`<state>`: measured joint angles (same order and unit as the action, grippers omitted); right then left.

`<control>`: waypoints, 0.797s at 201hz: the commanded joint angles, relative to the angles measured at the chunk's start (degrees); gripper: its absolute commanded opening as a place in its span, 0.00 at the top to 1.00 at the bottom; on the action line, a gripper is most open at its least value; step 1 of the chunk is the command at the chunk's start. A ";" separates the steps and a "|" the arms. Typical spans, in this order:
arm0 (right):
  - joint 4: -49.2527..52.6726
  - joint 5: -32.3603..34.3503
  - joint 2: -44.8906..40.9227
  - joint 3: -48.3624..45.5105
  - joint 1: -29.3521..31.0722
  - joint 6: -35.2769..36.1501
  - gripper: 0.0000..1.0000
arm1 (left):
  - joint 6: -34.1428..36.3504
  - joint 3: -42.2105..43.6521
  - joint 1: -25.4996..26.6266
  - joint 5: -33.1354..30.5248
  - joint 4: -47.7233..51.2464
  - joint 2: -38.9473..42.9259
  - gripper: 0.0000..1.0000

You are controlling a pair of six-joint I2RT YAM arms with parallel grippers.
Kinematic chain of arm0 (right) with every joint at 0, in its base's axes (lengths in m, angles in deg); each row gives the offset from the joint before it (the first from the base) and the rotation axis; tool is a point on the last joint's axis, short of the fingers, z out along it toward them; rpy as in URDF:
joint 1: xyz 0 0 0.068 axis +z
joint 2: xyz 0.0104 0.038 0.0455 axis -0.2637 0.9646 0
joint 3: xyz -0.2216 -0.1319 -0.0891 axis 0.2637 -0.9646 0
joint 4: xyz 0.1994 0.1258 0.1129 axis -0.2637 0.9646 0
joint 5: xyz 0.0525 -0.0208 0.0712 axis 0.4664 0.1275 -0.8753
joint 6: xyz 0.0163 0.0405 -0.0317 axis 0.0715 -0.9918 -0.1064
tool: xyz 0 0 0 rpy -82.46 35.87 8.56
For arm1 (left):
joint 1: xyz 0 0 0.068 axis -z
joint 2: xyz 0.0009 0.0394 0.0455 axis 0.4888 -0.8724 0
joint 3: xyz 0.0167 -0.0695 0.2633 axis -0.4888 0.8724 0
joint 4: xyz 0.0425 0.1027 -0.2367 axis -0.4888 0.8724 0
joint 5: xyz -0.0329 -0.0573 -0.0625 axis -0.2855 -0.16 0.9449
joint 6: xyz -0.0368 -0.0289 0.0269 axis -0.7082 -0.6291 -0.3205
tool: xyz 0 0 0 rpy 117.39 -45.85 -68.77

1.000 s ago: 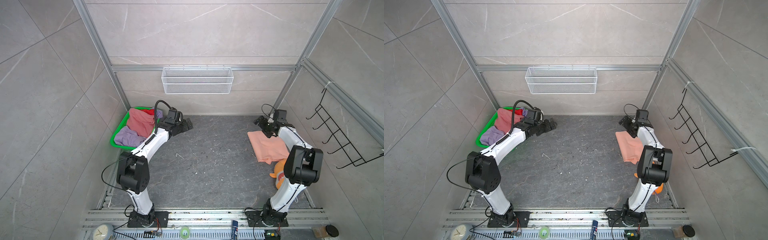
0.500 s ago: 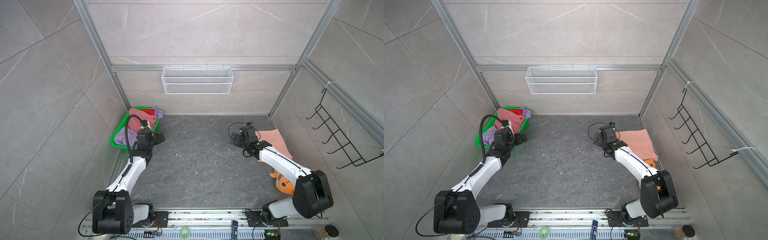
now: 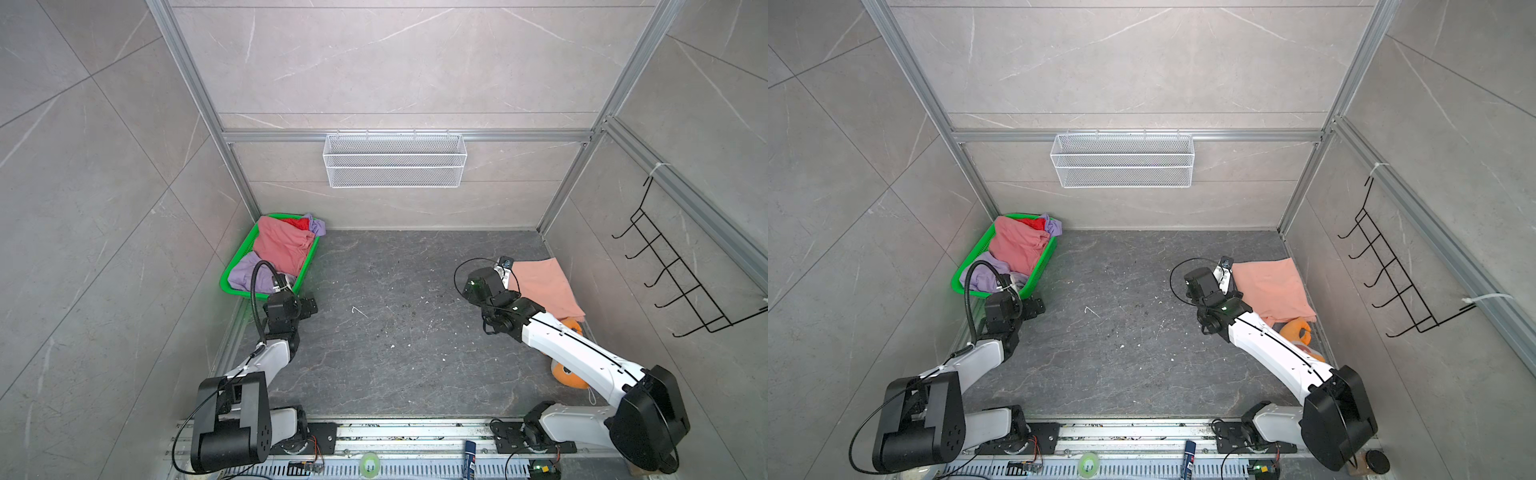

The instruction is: Fold and stack the t-shirts

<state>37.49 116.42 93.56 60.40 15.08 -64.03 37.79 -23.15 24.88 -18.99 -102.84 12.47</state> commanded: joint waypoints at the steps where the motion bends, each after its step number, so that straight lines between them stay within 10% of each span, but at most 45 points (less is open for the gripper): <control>1: 1.42 4.99 -1.20 -1.55 0.30 -0.41 0.00 | 2.24 2.55 0.06 -0.89 -11.10 -3.10 0.00; 91: -18.28 7.04 -2.81 -11.45 -1.75 14.08 0.00 | 3.37 5.94 0.22 0.62 -25.24 -12.81 0.00; 160: -36.65 -1.67 0.31 -18.74 -14.28 23.48 0.00 | 3.60 5.64 0.60 -0.60 -24.80 -12.88 0.00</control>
<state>10.74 118.22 92.07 43.57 3.78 -46.31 39.85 -16.96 24.90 -18.68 -124.16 -0.21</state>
